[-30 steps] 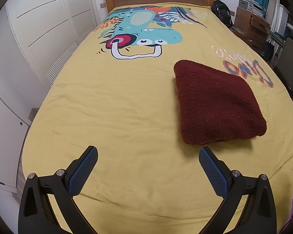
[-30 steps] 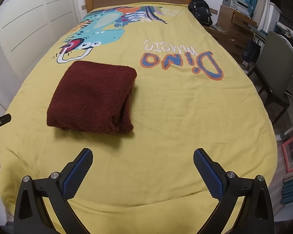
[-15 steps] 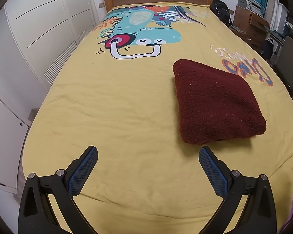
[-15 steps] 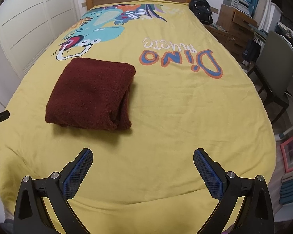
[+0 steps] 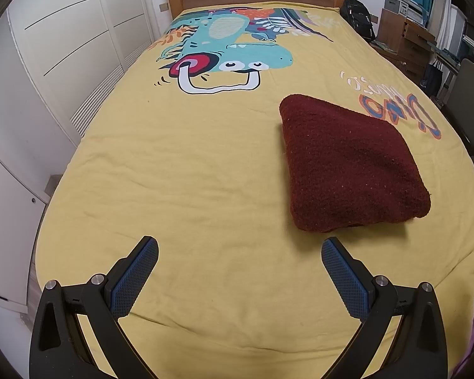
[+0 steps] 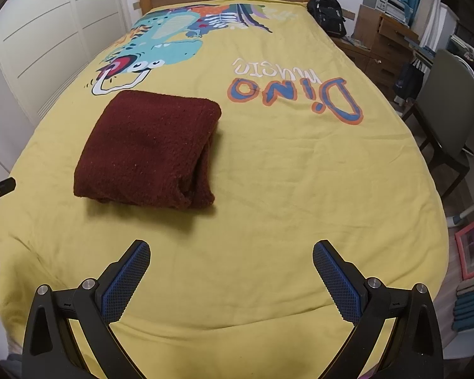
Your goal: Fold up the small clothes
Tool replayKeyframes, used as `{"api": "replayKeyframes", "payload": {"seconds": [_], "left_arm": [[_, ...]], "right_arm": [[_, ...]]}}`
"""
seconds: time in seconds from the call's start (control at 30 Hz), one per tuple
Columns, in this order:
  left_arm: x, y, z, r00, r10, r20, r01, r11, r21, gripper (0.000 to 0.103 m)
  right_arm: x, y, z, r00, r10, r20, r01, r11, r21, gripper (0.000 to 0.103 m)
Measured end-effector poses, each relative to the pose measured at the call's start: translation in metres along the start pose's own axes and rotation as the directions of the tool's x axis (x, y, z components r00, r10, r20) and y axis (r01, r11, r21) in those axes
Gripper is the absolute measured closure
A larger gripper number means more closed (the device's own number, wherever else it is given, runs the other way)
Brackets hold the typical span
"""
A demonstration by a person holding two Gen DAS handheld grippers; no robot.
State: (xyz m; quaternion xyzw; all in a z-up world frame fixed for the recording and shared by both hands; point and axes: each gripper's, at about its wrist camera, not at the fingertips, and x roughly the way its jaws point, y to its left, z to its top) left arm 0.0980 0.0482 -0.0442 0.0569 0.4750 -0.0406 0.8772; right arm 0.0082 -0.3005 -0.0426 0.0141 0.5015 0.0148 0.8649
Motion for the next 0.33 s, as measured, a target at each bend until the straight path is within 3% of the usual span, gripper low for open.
{"api": "replayKeyframes", "payload": {"seconds": [0.33], "left_arm": [[0.0025,0.0004,-0.0016,1.0,-0.011,-0.008,0.011,1.0,0.017,0.001]], "right_arm": [[0.0014,-0.0008,-0.0008,1.0,0.002,-0.003,-0.002,1.0,0.0,0.0]]}}
